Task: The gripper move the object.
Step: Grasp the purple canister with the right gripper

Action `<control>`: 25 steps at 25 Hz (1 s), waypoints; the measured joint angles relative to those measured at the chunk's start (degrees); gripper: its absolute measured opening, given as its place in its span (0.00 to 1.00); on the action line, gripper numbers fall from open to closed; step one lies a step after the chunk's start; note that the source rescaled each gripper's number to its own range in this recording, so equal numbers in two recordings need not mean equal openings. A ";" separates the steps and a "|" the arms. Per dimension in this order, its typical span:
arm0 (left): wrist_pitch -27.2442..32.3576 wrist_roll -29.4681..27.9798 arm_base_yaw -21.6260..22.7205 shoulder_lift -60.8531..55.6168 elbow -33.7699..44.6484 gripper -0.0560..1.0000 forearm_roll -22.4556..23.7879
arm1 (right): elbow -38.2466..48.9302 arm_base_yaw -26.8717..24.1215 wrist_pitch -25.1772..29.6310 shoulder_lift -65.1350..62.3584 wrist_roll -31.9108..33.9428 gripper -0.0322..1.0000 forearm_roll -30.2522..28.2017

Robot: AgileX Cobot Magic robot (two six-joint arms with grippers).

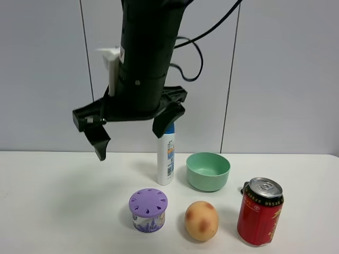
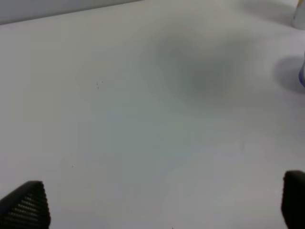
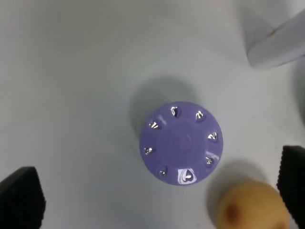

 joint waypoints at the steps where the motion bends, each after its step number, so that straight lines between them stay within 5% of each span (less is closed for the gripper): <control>1: 0.00 0.00 0.00 0.00 0.00 1.00 0.00 | -0.34 0.02 0.14 1.23 0.00 1.00 -0.85; 25: -0.01 0.00 0.00 0.00 0.00 1.00 0.00 | -0.81 -1.34 -2.28 13.51 -1.26 1.00 -6.40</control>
